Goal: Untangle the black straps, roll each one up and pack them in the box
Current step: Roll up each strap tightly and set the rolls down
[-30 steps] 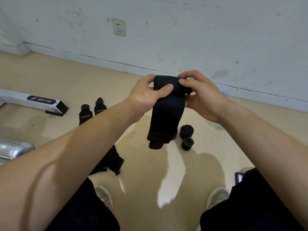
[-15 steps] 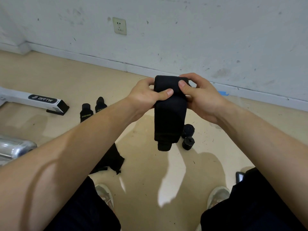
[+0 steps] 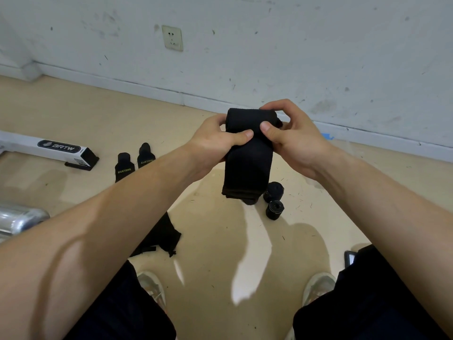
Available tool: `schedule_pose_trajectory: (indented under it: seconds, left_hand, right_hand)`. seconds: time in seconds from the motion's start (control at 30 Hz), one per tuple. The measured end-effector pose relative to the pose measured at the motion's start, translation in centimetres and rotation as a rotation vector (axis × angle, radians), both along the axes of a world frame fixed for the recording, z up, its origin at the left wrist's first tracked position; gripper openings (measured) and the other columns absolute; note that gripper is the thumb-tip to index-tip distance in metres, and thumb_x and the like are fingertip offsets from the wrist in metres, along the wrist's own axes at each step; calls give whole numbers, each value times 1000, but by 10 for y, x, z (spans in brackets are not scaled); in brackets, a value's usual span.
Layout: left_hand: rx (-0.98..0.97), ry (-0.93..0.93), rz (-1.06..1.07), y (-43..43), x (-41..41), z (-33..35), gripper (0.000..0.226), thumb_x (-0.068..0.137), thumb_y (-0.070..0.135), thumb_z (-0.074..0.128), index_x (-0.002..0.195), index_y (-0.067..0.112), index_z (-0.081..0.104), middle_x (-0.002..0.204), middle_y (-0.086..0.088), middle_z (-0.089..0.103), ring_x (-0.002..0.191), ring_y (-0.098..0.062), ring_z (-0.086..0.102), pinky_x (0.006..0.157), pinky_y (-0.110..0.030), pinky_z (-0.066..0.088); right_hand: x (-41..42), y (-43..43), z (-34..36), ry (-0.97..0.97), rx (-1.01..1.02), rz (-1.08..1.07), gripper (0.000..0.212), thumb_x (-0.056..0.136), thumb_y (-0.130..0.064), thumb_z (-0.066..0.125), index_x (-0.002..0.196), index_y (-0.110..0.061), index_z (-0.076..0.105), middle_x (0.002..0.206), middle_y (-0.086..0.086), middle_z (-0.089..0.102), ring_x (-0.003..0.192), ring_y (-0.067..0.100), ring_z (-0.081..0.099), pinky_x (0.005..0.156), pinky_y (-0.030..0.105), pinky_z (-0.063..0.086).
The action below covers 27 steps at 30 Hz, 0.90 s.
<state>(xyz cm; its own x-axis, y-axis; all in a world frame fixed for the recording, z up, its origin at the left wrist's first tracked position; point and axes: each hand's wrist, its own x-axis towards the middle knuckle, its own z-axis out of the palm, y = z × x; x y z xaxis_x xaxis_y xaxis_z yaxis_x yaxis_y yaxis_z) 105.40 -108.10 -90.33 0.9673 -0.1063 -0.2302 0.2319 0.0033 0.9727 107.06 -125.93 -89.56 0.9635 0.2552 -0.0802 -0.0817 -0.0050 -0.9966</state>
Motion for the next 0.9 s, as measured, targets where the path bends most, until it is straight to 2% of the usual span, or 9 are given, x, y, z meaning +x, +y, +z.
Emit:
schedule_pose_trajectory:
  seconds: [0.07,0.13,0.2,0.3,0.4,0.53,0.67,0.83,0.9]
  left_hand:
    - [-48,19,-5,-1,-1,3,49,89,18,80,133,8,61,124,-12,73,105,-25,75,89,-38,62]
    - [-53,26,-4,-2,-2,7,40,94,29,73,127,8,66,117,-8,76,100,-20,76,85,-35,63]
    - [-32,22,28,-1,-2,7,42,95,37,72,126,9,67,117,-7,76,100,-20,76,85,-36,63]
    - [-17,12,69,0,-1,5,42,92,31,77,127,10,65,118,-9,75,103,-25,76,88,-41,62]
    - [-14,-12,71,2,0,6,42,91,20,79,128,12,62,112,-10,74,101,-29,75,85,-40,62]
    - [12,-58,32,6,0,8,43,88,9,79,127,17,62,106,-15,72,100,-32,74,86,-40,62]
    - [5,-78,35,7,0,7,44,85,5,81,121,21,62,106,-10,73,101,-27,74,91,-41,62]
    - [-23,-3,12,6,0,3,52,87,21,82,132,8,60,119,-14,75,104,-26,76,97,-44,60]
    - [-37,0,7,4,-1,3,48,90,27,79,130,6,63,120,-12,75,106,-25,75,96,-41,60]
  right_hand:
    - [0,-1,0,-16,-21,8,28,99,1,59,117,-19,58,98,19,60,86,28,65,82,33,58]
    - [-1,-1,0,-21,-39,17,29,97,2,60,117,-20,59,103,20,60,88,29,66,84,34,59]
    - [-2,0,1,-16,-49,17,31,96,3,63,117,-19,59,107,18,59,90,28,66,85,33,60]
    - [-4,-1,5,42,-18,27,32,94,3,64,118,-18,60,105,12,62,89,25,68,81,33,60]
    - [-2,0,7,154,2,44,24,97,-15,63,120,-22,61,103,5,63,86,25,67,75,36,59]
    - [-3,5,-1,134,-57,50,32,99,-38,63,122,-16,62,109,5,68,95,26,72,87,45,61]
    - [-2,5,-3,99,22,39,27,100,-23,62,126,-14,59,108,13,68,92,26,71,89,41,59]
    - [1,5,-2,64,65,13,29,99,-12,62,128,-14,57,92,9,65,74,15,69,83,36,57]
    - [2,4,-1,52,56,3,30,98,-9,63,127,-16,57,92,10,65,77,18,69,84,39,58]
